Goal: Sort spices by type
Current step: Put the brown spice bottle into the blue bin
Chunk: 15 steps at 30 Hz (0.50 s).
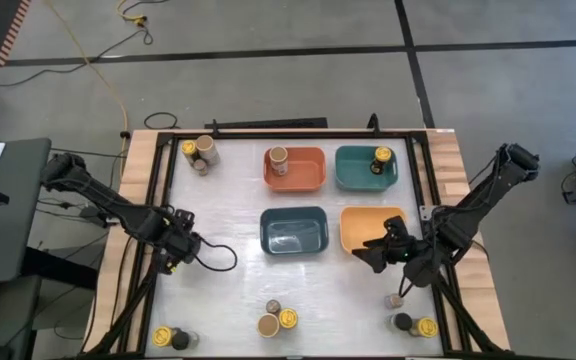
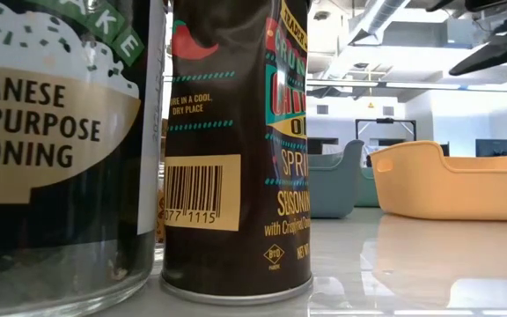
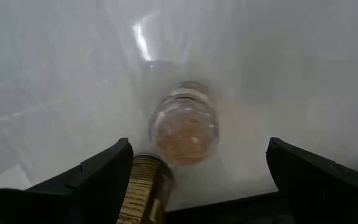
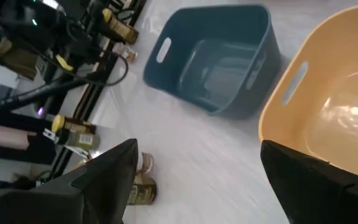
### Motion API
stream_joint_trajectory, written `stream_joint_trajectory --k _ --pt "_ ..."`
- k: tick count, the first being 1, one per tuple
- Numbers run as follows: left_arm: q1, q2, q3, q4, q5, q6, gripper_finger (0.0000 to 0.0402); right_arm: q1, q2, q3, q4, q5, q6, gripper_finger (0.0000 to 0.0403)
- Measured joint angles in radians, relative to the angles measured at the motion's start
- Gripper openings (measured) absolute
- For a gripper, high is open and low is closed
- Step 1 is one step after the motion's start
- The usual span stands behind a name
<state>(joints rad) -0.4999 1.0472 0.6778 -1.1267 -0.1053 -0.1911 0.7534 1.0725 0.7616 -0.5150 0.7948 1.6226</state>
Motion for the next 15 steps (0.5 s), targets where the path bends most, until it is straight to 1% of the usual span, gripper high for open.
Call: stream_joint_trajectory --k 5,15 --pt "0.002 0.007 -0.004 0.001 -0.009 -0.013 0.0349 -0.033 0.000 0.000 0.012 0.000 -0.001 0.0364" --pt "0.029 0.051 -0.004 0.016 -0.011 -0.026 0.0326 -0.079 0.000 0.000 0.029 0.000 -0.035 0.0364"
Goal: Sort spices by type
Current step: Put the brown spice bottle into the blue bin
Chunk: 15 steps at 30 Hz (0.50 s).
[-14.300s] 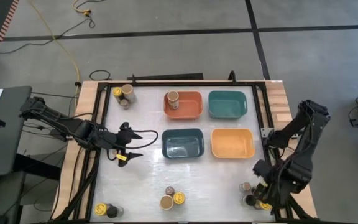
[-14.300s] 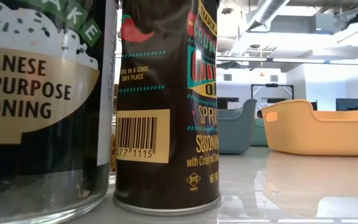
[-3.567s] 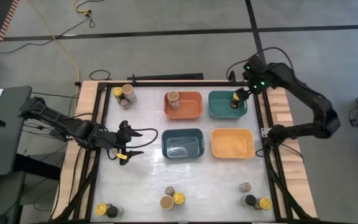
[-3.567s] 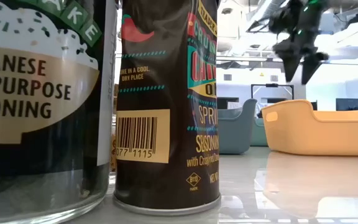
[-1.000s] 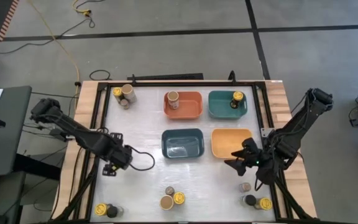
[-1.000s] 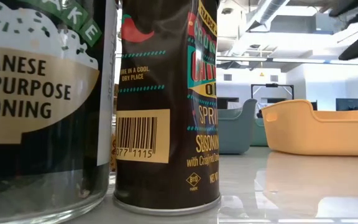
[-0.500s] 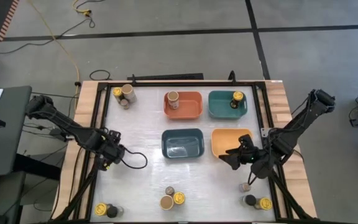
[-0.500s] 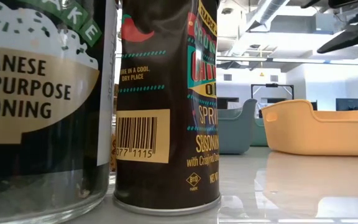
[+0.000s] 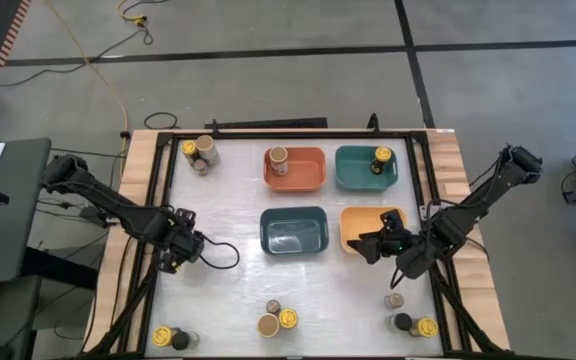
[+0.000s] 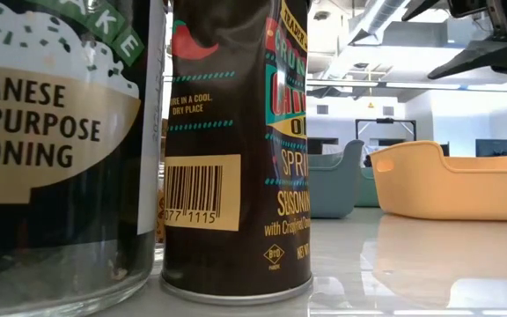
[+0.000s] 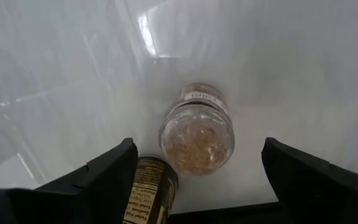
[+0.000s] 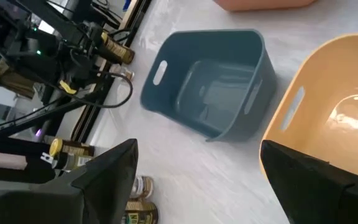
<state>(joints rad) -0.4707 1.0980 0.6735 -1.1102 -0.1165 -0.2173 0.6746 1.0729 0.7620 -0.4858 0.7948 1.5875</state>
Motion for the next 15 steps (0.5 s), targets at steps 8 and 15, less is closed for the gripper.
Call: stream_joint_trajectory --k 8,15 --pt "0.013 0.085 0.000 0.029 0.011 -0.011 0.0325 -0.003 0.000 0.000 0.000 0.000 0.000 0.0364" --pt "0.013 0.139 0.000 0.031 0.012 -0.014 0.0325 -0.001 0.000 0.000 0.001 -0.004 -0.009 0.0364"
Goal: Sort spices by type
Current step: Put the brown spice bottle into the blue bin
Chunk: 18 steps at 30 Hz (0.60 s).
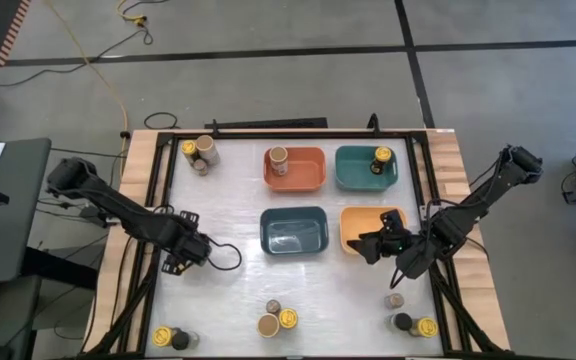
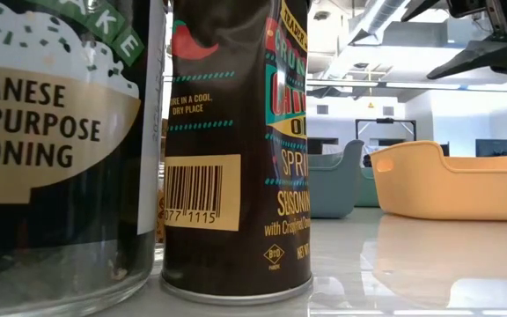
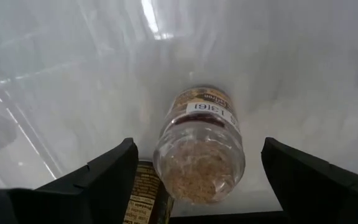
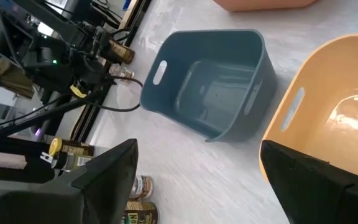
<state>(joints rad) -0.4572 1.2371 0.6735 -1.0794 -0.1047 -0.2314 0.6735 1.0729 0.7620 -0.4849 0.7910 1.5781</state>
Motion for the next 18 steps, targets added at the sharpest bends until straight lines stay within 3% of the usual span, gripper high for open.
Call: stream_joint_trajectory --k 18 --pt "0.000 0.026 0.000 0.010 0.003 0.000 0.0324 0.000 0.000 0.000 0.007 -0.004 -0.016 0.0364"
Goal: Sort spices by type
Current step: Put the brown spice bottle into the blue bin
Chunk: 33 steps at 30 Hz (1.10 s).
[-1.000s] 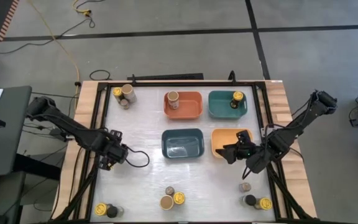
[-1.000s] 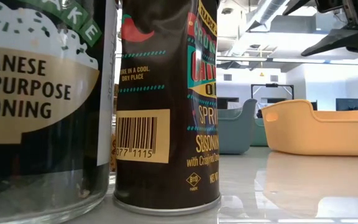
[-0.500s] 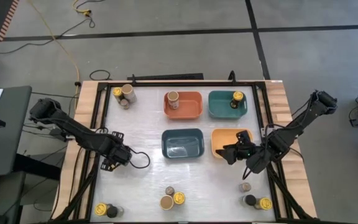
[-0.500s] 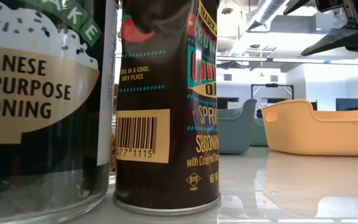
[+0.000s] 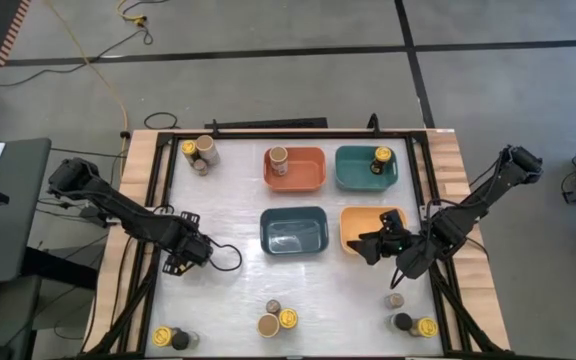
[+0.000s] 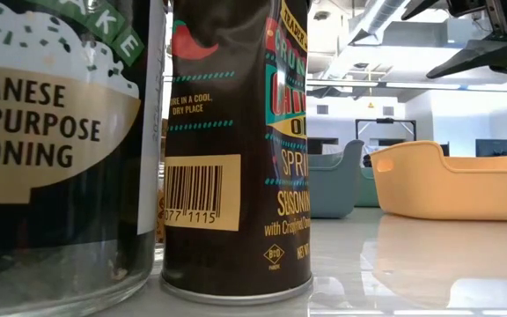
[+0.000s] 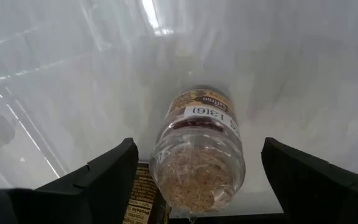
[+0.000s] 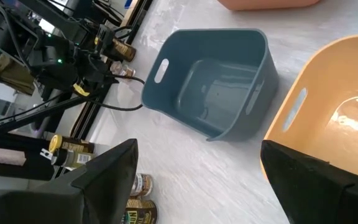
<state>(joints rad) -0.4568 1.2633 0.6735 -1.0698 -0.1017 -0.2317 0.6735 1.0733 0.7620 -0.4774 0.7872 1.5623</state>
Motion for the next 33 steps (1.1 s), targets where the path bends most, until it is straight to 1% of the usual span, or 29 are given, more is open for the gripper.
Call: stream_joint_trajectory --k 3,11,17,23,33 --pt "0.000 0.000 0.000 0.000 0.000 0.000 0.0314 0.000 0.000 0.000 0.000 0.000 0.000 0.0364" --pt "0.000 0.000 0.000 0.006 0.019 0.004 0.0249 0.000 0.000 0.000 0.000 0.000 0.000 0.0364" --pt "0.000 0.000 0.000 0.008 0.026 0.007 0.0214 0.000 0.000 0.000 0.000 -0.001 0.001 0.0364" --pt "0.000 0.000 0.000 0.011 0.030 0.006 0.0200 0.000 0.000 0.000 0.000 -0.001 0.001 0.0364" --pt "0.000 0.000 0.010 0.004 0.031 0.003 0.0197 0.000 0.000 0.000 -0.003 -0.003 0.001 0.0364"
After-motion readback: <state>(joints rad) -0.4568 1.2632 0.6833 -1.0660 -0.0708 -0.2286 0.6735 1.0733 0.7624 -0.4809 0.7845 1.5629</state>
